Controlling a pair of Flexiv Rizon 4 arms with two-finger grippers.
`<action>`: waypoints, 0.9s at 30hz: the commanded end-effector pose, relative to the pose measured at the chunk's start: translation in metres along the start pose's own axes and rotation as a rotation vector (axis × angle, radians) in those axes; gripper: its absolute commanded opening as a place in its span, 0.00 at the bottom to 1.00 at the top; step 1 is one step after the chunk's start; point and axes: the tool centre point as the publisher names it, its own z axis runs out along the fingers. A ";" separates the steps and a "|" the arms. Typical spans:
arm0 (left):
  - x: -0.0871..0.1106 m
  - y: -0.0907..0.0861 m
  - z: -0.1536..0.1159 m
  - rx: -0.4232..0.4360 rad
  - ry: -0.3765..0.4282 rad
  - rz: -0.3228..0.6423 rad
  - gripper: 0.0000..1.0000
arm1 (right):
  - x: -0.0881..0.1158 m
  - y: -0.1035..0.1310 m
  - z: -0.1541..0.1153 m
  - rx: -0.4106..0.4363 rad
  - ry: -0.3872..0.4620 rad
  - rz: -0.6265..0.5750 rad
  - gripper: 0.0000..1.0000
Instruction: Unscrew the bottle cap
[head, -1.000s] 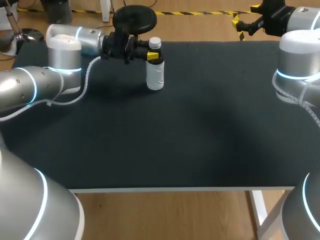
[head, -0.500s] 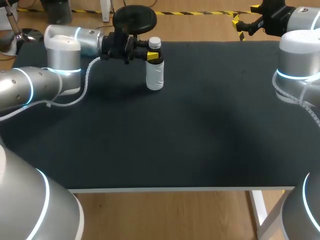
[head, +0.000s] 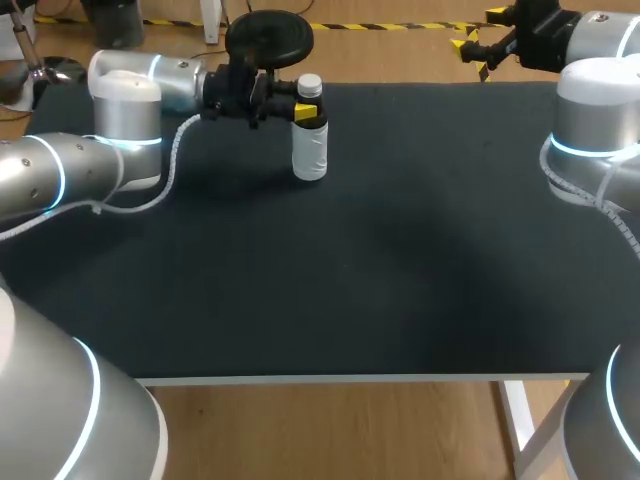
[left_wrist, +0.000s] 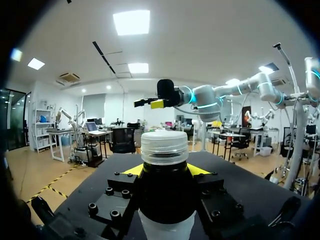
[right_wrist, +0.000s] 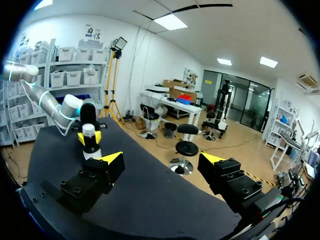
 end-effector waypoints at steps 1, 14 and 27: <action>0.002 -0.001 0.001 -0.001 -0.005 0.003 0.00 | 0.033 0.006 0.017 -0.082 0.003 0.002 1.00; 0.002 -0.001 0.001 -0.001 -0.005 0.003 0.00 | 0.153 0.025 0.054 -0.188 0.077 0.080 1.00; 0.002 -0.001 0.001 -0.001 -0.005 0.003 0.00 | 0.217 0.024 0.088 -0.209 0.141 0.139 1.00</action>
